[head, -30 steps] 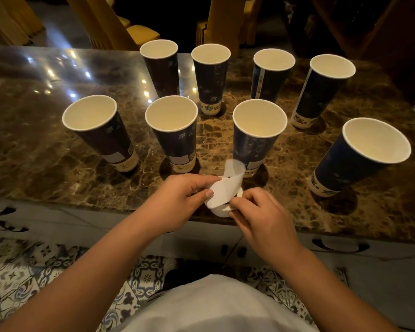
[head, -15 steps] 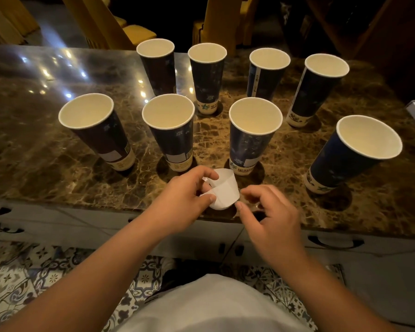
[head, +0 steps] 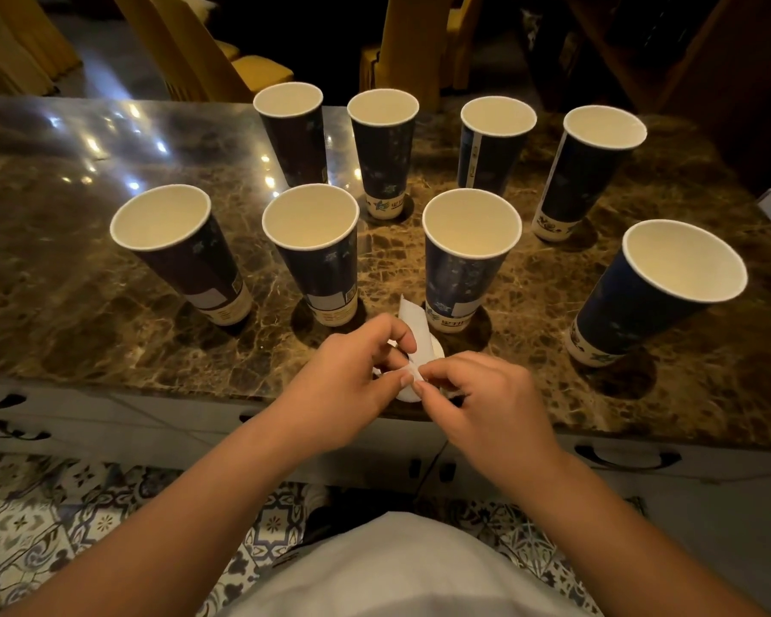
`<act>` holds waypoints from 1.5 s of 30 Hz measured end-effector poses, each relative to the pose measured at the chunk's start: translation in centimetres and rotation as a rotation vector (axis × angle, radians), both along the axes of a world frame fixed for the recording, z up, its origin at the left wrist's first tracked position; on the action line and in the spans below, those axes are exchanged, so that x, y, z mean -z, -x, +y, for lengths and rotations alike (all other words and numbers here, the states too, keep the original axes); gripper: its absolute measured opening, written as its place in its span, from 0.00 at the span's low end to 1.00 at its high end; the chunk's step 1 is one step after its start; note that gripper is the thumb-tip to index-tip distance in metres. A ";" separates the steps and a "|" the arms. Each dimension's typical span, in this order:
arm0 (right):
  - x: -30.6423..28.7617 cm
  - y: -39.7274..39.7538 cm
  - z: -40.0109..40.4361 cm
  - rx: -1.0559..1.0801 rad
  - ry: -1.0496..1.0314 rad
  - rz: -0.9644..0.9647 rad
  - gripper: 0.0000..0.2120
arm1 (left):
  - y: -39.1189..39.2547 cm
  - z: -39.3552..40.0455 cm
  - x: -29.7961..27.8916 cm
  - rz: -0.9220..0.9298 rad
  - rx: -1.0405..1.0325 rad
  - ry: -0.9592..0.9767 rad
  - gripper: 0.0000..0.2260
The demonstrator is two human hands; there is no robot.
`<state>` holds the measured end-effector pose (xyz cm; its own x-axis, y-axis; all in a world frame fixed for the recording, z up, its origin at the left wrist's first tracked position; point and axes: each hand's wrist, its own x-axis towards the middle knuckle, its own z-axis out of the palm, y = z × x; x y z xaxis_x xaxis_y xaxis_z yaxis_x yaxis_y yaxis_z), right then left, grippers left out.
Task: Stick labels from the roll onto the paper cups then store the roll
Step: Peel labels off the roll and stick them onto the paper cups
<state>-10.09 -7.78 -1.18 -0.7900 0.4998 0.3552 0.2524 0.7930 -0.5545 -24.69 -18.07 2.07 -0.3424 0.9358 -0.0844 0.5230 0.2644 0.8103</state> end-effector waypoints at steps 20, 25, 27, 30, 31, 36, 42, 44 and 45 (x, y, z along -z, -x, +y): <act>-1.6 -1.7 2.5 0.306 0.092 0.203 0.04 | -0.3 0.2 0.5 0.208 -0.196 0.018 0.18; -0.7 -1.9 2.1 0.211 -0.312 0.233 0.09 | -1.3 0.2 -0.4 0.475 -0.244 -0.170 0.18; -0.7 -1.9 1.8 0.173 -0.412 0.273 0.10 | -1.9 0.0 -1.3 0.347 -0.204 -0.216 0.06; -1.0 -1.9 1.6 0.116 -0.541 0.307 0.09 | -2.7 0.4 -2.3 -0.229 -0.266 -0.043 0.16; -1.0 -1.9 1.4 0.104 -0.571 0.317 0.08 | -2.7 0.6 -2.5 -0.398 -0.304 0.005 0.17; -1.1 -1.9 1.0 0.047 -0.621 0.310 0.07 | -2.7 0.6 -2.3 -0.703 -0.362 0.074 0.10; -1.2 -2.8 1.1 -0.002 -0.346 0.280 0.11 | -2.1 0.0 -2.2 -0.314 -0.218 0.001 0.07; -1.6 -3.1 1.6 -0.024 -0.292 0.304 0.14 | -2.0 -0.1 -2.2 -0.175 -0.134 -0.040 0.05; -1.8 -3.2 1.8 -0.049 -0.284 0.312 0.15 | -2.0 -0.2 -2.2 -0.162 -0.119 -0.055 0.05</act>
<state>-6.89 -5.95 0.64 -0.6434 0.3121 0.6991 0.0651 0.9321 -0.3563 -22.65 -18.22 4.26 -0.4373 0.8940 -0.0974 0.3525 0.2700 0.8960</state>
